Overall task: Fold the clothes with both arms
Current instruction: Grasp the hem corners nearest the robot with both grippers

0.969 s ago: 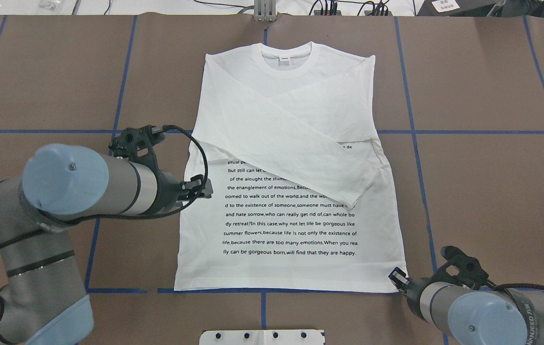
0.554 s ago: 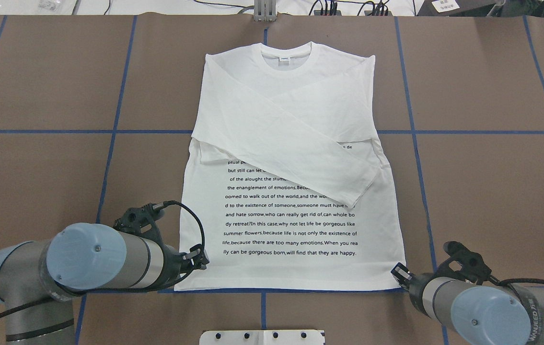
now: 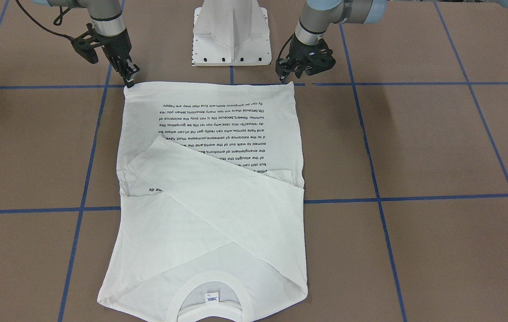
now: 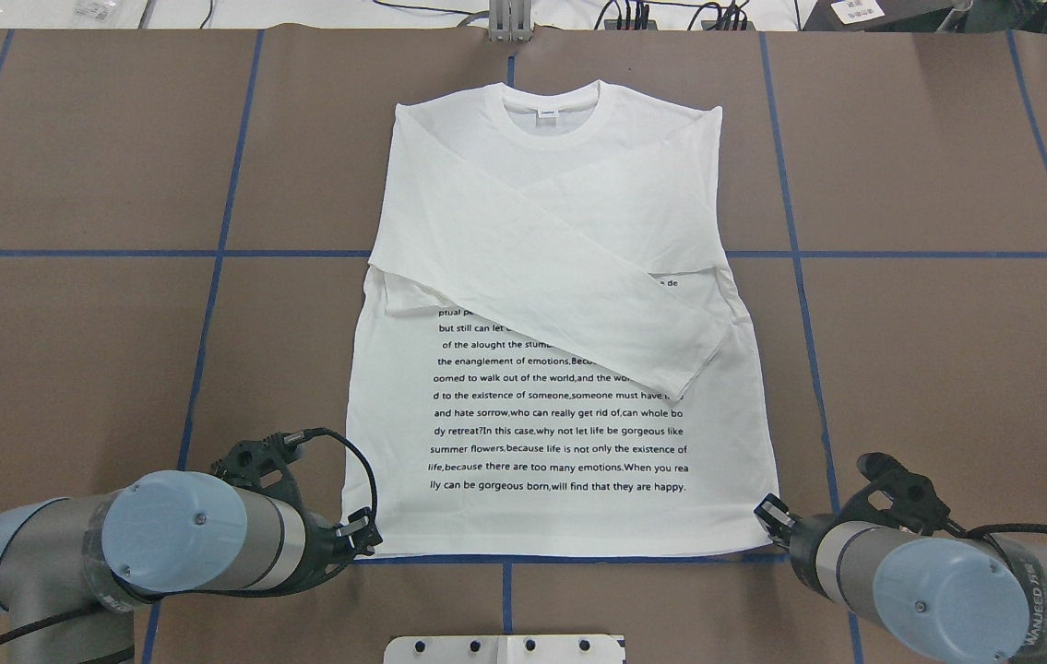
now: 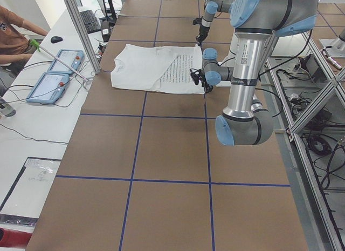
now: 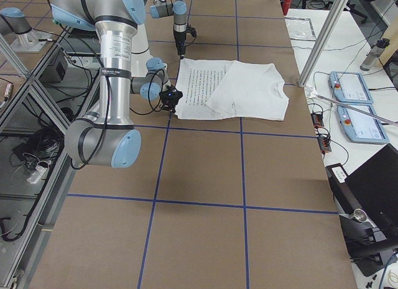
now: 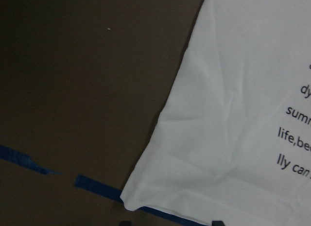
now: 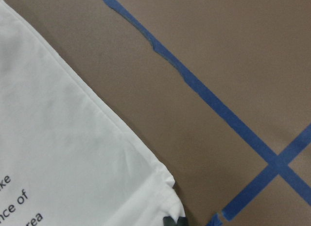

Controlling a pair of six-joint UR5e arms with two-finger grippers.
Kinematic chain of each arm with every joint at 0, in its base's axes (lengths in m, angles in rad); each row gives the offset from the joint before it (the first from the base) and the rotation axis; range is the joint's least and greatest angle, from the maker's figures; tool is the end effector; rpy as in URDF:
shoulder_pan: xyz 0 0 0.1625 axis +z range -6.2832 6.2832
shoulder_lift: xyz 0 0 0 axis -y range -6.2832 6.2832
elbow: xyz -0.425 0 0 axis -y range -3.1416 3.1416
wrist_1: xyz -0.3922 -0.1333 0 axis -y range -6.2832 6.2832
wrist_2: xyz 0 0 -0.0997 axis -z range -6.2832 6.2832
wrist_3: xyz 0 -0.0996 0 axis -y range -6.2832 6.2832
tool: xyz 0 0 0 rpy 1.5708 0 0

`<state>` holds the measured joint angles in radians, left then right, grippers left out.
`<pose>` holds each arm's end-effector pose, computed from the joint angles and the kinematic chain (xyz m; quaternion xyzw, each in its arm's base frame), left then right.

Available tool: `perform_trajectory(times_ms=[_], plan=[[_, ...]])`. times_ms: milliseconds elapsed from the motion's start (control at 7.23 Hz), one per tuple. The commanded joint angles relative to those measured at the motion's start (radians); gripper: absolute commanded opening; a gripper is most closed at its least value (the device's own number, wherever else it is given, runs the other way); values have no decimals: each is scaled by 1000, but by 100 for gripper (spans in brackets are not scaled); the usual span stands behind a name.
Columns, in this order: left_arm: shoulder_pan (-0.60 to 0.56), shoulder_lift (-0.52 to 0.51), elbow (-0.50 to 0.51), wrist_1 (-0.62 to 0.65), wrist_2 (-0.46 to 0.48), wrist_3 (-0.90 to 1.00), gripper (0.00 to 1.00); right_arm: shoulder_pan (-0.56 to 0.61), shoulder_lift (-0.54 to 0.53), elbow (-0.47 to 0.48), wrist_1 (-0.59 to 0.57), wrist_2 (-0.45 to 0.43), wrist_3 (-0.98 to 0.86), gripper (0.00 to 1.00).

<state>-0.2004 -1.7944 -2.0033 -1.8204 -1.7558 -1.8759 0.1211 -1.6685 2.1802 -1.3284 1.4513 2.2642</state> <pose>0.5098 -0.2209 0.3196 -0.1057 0.4307 -0.1848 0.8770 -0.4201 -0.1974 0.3973 -0.0505 -0.3682 0.3878 0.8435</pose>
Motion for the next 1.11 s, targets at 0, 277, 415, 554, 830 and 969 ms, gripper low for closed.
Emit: perform_trajectory(times_ms=[0, 277, 415, 554, 830, 969], plan=[[7, 1, 9, 1, 2, 1, 64, 3, 0, 1, 0, -2, 0, 0], [9, 1, 9, 1, 99, 1, 64, 6, 0, 6, 0, -2, 1, 0], [9, 1, 11, 1, 120, 3, 64, 6, 0, 7, 0, -2, 1, 0], [18, 1, 18, 1, 124, 4, 63, 6, 0, 7, 0, -2, 1, 0], [35, -3, 23, 1, 122, 6, 62, 6, 0, 13, 0, -2, 1, 0], [35, -6, 21, 1, 122, 1, 49, 6, 0, 13, 0, -2, 1, 0]])
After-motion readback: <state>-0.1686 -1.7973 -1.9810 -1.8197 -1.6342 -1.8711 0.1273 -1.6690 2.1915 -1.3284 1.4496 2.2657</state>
